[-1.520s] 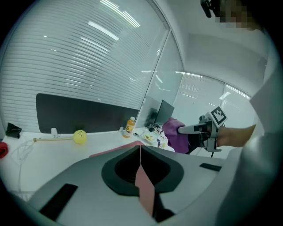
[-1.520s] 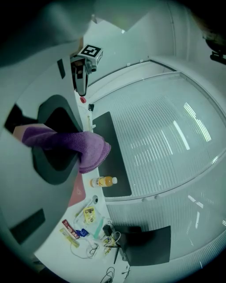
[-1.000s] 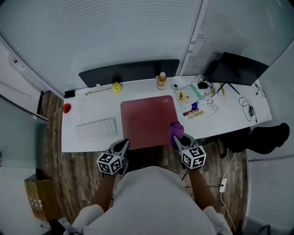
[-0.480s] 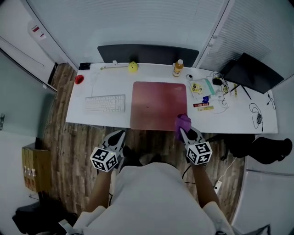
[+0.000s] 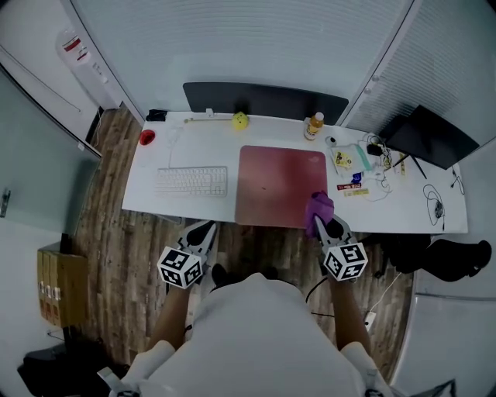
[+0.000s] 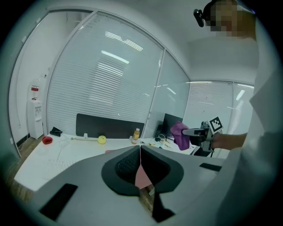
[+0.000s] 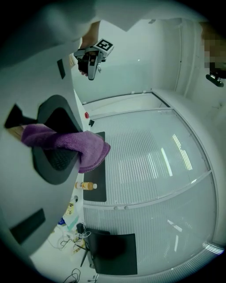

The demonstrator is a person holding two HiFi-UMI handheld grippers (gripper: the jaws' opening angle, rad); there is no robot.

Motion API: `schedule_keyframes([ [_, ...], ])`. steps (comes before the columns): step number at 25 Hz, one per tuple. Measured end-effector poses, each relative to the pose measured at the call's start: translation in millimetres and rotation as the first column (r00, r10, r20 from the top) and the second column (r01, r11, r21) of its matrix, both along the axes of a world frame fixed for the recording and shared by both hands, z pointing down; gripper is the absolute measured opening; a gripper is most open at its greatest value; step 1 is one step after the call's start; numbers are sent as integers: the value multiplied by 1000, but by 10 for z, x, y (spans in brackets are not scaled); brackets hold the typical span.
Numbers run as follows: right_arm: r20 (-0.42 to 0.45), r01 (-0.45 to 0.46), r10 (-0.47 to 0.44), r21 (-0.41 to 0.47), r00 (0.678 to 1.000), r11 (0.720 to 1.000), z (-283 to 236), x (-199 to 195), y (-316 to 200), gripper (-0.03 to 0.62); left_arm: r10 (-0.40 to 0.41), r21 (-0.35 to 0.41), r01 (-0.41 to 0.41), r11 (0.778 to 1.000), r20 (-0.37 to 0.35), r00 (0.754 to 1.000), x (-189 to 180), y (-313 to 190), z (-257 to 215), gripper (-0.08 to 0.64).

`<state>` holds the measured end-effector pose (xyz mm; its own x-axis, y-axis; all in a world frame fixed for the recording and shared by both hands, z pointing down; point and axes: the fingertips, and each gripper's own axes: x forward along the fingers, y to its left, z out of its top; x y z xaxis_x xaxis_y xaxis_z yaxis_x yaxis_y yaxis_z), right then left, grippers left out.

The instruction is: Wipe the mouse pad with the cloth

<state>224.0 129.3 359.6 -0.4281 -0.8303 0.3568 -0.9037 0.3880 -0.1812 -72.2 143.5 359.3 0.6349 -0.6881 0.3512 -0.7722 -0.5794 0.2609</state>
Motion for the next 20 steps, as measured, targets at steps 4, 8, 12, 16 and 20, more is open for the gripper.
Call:
schedule_keyframes([
  [4,10,-14,14,-11,1000,1000,-6,-100,-52,84,16,-7,-16,1000,-8,1000,-100,-36,-5,21],
  [8,15,-20,20,-8,1000,1000,-19,-193,-87,84,23,-8,-23,1000,-6,1000,-212,-71,7,21],
  [12,15,-19,18,2,1000,1000,-62,-253,-97,84,31,-5,-31,1000,-7,1000,-269,-88,-2,21],
  [16,17,-18,18,4,1000,1000,-83,-283,-88,84,30,-6,-30,1000,-14,999,-297,-108,7,21],
  [20,19,-20,20,4,1000,1000,-86,-282,-62,84,26,-12,-27,1000,-23,999,-306,-114,22,21],
])
